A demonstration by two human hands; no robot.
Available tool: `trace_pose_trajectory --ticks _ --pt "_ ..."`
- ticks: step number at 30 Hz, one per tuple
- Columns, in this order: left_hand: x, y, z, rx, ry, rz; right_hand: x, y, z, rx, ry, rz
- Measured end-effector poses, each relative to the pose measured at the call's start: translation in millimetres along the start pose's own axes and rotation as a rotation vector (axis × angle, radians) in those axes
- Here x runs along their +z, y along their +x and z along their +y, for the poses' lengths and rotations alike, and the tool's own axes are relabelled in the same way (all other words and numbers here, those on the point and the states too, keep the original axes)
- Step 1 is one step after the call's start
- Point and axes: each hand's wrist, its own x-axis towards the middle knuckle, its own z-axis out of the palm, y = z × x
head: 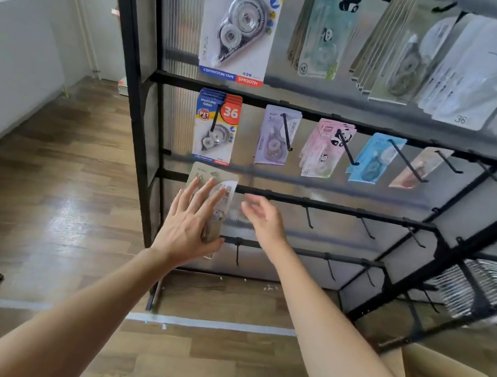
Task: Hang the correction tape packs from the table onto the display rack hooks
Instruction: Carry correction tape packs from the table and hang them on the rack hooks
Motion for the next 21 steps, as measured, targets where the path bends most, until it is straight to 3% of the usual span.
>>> trace_pose_trajectory --ticks 8,21 --pt "17 9 82 0.087 -0.142 0.022 -49 -47 9 0.023 0.224 -0.114" --pt "37 -1 181 0.123 -0.133 0.027 -134 -102 36 -0.003 0.290 -0.043"
